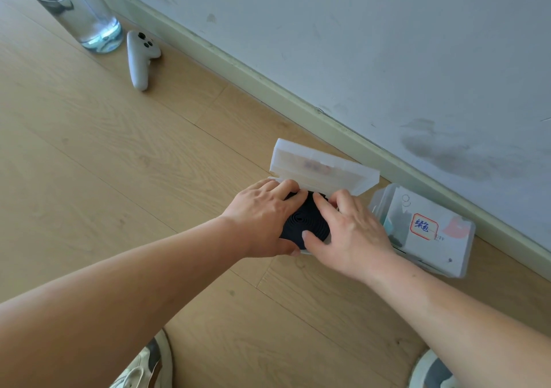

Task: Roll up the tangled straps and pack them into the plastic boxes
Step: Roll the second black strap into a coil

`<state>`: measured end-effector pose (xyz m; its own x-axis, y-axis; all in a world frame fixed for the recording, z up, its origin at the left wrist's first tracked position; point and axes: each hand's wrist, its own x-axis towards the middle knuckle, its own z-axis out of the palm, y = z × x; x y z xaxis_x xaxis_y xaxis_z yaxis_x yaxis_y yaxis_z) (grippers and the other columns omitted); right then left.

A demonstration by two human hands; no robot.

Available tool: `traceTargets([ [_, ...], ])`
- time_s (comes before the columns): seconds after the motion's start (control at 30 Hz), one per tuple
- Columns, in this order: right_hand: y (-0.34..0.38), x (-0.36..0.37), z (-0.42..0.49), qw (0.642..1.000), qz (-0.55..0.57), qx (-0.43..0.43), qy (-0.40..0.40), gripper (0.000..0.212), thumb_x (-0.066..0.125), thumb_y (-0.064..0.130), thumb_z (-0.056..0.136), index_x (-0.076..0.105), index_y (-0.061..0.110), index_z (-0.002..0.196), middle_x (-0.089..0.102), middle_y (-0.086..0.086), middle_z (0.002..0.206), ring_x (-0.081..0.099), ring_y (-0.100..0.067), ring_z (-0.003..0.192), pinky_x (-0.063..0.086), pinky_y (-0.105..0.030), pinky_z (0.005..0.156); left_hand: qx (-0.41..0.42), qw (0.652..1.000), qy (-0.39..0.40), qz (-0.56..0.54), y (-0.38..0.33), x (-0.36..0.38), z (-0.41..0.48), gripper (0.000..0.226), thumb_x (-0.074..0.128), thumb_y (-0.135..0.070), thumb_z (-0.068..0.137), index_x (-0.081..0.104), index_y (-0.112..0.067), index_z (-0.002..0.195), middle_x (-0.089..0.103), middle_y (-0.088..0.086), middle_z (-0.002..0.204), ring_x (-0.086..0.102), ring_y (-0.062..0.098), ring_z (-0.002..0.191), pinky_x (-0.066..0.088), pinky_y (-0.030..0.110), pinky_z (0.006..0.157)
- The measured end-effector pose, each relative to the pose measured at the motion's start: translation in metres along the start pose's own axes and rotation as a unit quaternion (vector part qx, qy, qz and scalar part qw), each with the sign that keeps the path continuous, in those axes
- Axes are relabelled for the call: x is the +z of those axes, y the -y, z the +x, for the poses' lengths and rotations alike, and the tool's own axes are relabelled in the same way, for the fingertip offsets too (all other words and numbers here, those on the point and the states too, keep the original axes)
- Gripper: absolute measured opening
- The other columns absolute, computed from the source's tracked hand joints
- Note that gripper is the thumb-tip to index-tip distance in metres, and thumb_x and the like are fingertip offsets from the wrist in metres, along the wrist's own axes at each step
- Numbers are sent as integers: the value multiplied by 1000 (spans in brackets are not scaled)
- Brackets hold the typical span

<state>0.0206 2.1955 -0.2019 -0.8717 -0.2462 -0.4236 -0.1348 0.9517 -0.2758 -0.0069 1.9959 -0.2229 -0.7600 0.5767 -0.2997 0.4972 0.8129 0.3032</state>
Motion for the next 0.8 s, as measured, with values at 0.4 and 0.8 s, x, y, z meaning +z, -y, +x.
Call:
traceTargets([
  [0.4,3,-8,8,998,8,21,59,65,53,68,83,40,33,137,37,6,115,49,-22,115,45,-37,95,-10,999,39,37,-4,-2,11,104,63,-83,73,30,-30,155,40,-7,140,49,20,126,35,36,118],
  [0.8,-6,-10,2,995,19,12,92,80,41,71,92,20,34,159,33,8,131,48,-23,126,43,-38,101,6,999,28,14,-4,-7,1,103,61,-79,80,25,-24,160,38,-7,148,41,20,138,23,33,125],
])
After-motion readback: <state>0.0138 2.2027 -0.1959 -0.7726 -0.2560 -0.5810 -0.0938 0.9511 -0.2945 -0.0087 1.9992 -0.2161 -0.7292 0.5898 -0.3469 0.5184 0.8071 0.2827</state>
